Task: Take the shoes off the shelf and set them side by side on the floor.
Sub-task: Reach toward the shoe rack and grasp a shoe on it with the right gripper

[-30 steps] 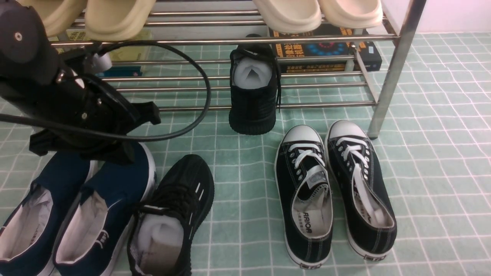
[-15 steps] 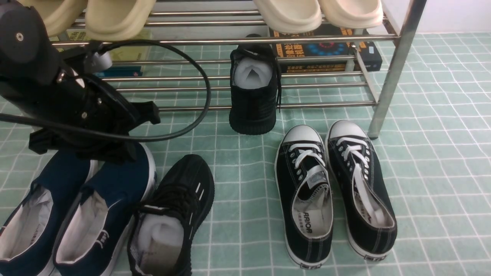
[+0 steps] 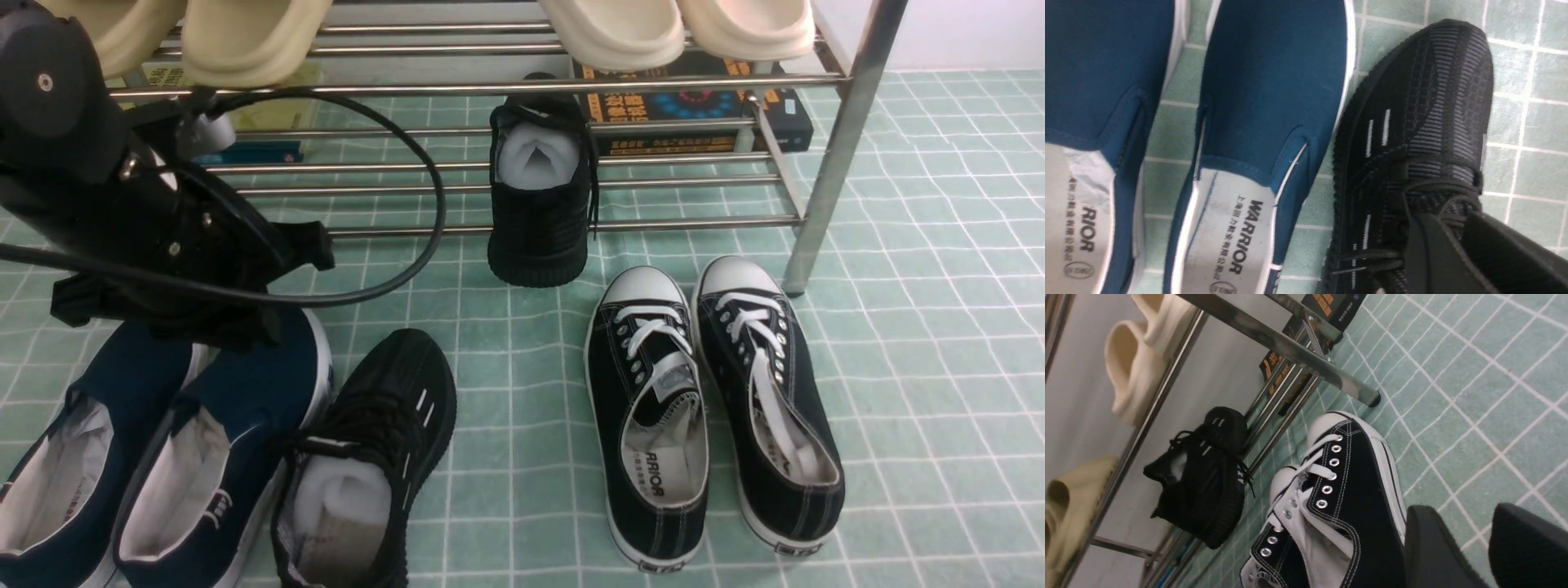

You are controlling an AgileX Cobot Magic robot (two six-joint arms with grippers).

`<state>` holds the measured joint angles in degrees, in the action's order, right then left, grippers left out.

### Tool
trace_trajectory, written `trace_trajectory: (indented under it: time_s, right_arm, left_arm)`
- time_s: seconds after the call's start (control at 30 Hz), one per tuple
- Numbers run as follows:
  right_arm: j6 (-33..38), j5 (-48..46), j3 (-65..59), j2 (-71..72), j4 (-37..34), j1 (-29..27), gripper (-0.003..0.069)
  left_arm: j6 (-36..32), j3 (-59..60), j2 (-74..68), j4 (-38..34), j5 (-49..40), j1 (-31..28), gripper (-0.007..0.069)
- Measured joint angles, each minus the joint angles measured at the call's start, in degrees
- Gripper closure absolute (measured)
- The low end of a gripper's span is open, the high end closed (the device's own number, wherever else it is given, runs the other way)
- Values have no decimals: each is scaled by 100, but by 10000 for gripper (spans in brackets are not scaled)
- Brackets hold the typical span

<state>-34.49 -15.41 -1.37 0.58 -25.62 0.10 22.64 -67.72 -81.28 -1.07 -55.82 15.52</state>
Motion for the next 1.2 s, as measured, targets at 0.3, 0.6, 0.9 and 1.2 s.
trace_trajectory:
  time_s: [0.3, 0.6, 0.9, 1.2]
  right_arm:
    - [2128, -681, 2062, -268, 482, 140, 477]
    - [3703, -2867, 3641, -3160, 358, 140, 672]
    - [7091, -4136, 4480, -6520, -2330, 151, 632]
    - [6570, -4182, 6277, -8315, -2191, 1611, 505]
  left_arm:
    - [129, 0, 0, 454, -393, 0, 471]
    - [134, 0, 0, 510, -502, 0, 460]
    - [140, 0, 0, 440, -512, 0, 412]
    - [140, 0, 0, 347, -512, 0, 388]
